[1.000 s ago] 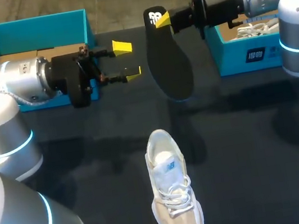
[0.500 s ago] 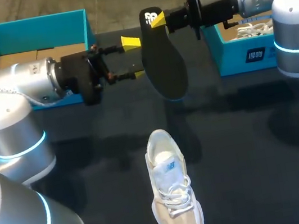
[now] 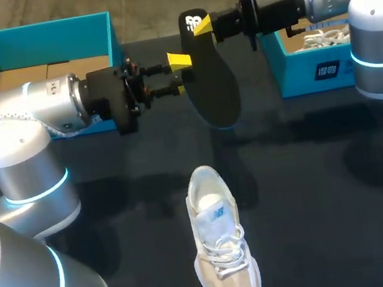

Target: Take the shoe out of the shoebox, open the shoe tongue, remove and reinsert the insole, then place the shoe into the shoebox

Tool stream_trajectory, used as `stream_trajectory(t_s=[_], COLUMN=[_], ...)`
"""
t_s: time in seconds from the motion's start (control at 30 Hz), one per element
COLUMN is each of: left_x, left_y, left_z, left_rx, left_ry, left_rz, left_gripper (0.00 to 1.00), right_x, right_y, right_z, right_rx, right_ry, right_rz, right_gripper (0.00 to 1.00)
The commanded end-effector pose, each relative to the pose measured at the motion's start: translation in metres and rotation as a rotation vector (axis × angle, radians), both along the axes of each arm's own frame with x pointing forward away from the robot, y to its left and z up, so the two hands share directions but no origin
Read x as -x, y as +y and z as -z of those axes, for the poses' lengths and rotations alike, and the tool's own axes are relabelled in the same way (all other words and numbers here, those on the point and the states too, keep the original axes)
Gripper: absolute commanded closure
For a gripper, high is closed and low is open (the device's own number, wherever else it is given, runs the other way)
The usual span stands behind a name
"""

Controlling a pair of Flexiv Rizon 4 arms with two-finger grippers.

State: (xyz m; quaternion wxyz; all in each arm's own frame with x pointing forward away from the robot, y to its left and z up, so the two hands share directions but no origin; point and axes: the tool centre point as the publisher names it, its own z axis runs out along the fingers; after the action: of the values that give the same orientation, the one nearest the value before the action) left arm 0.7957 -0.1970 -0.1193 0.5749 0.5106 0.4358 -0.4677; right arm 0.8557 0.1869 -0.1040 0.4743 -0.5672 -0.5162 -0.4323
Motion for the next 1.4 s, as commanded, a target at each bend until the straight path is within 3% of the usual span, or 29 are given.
stream_trajectory(t_s=[0.03,0.43,0.6,0.67,1.1,1.17,1.4], left_x=[-0.002,-0.003,-0.005,-0.005,-0.005,-0.005,-0.005], left_y=[-0.008,-0.019,-0.021,-0.021,-0.021,-0.021,-0.014], left_z=[0.001,0.004,0.004,0.005,0.007,0.007,0.005], left_rx=[-0.003,-0.018,-0.023,-0.025,-0.031,-0.031,-0.028], left_ry=[-0.001,-0.002,0.002,0.001,-0.003,-0.004,-0.009], left_rz=[-0.005,-0.009,-0.012,-0.014,-0.018,-0.018,-0.029], left_gripper=[0.5,0.64,0.81,1.0,1.0,1.0,1.0], right_x=[0.0,0.0,0.0,0.0,0.0,0.0,0.009], right_y=[0.001,0.001,0.001,0.001,0.002,0.002,-0.004], right_z=[0.0,0.0,0.0,0.0,0.0,0.0,0.002], right_rx=[0.001,0.001,0.001,0.001,-0.01,-0.013,-0.023], right_ry=[0.0,0.0,0.0,0.0,0.0,-0.001,-0.019], right_rz=[0.0,0.0,0.0,0.0,-0.01,-0.006,0.006], right_gripper=[1.0,1.0,1.0,1.0,1.0,0.0,0.0])
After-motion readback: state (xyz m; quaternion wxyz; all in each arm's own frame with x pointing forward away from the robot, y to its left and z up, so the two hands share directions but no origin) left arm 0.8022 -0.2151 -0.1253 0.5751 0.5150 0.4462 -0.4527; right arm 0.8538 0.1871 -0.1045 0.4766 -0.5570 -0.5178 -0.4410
